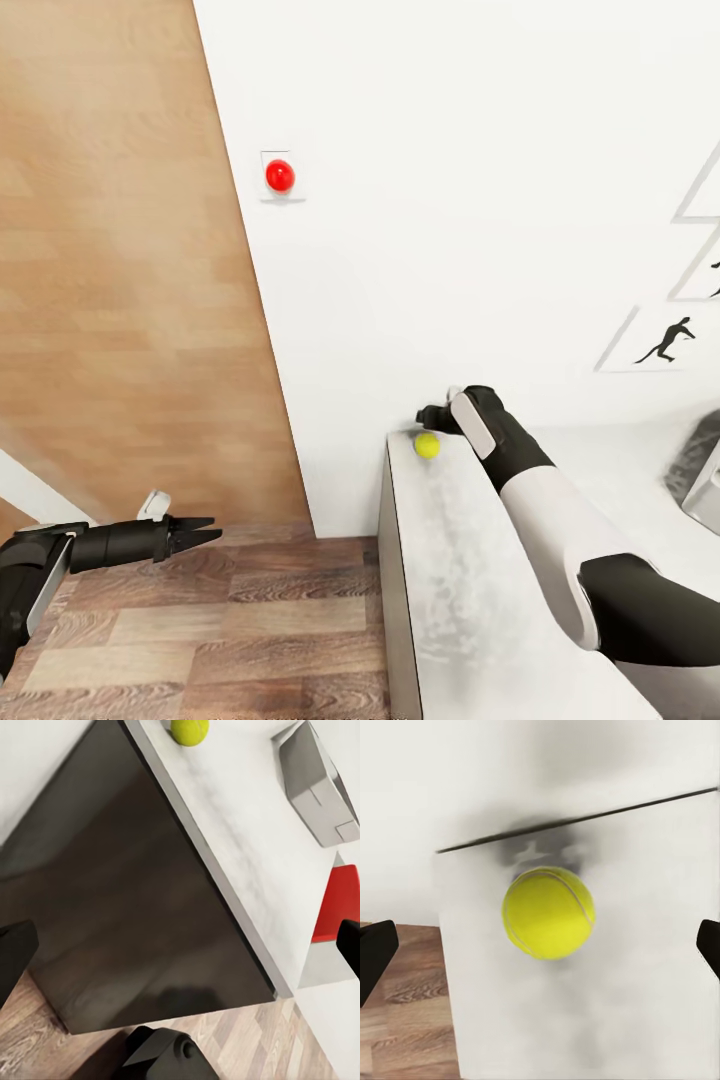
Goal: Put all the toys in the child's room - the three board games (two on the bed and one on the table), the two jigsaw puzzles on the table, and the tennis ball on the table - inside the toy box on the table in the child's room.
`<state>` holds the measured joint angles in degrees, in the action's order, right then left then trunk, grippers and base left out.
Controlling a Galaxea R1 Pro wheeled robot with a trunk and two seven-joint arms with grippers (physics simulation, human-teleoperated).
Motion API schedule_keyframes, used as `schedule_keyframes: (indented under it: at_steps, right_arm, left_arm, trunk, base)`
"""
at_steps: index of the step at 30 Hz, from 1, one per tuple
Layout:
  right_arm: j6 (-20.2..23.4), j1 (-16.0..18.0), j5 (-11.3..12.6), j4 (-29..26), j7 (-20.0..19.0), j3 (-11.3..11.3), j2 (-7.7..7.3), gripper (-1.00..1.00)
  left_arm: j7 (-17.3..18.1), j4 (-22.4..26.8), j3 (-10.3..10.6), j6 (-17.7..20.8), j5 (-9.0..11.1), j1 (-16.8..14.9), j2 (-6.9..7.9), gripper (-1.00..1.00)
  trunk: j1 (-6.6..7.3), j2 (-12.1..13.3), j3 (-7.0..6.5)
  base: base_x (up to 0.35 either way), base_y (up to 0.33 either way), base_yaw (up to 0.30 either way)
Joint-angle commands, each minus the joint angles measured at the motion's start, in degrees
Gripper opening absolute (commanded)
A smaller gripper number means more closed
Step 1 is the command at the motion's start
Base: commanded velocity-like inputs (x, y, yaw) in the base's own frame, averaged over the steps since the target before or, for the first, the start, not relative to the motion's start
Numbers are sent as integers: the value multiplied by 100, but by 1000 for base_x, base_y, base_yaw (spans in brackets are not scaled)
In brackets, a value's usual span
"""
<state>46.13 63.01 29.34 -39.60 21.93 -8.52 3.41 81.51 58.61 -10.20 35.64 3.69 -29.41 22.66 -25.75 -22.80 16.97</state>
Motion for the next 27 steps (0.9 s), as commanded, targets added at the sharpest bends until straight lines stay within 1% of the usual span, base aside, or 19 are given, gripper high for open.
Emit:
schedule_keyframes:
  at_steps: [1, 8, 20, 27]
  right_arm:
    - [-21, 62, 58, 84, 56, -18, -8, 100]
    - [-122, 168, 55, 272, 57, -29, -4, 100]
    - [-137, 204, 54, 311, 53, -62, 34, 100]
    - [-132, 339, 54, 369, 52, -74, 54, 100]
  left_arm:
    - [16, 1, 0, 61, 6, -4, 2, 100]
    - [21, 1, 0, 58, 8, -4, 2, 100]
    - [23, 1, 5, 57, 9, -4, 3, 100]
    - [9, 1, 2, 64, 6, -4, 2, 100]
  trunk:
    - [-3, -12, 20]
    - [-3, -12, 84]
    - [-3, -12, 194]
    - [-3, -12, 259]
  base:
    - [0, 0, 0]
    - [0, 0, 0]
    - [0, 0, 0]
    - [0, 0, 0]
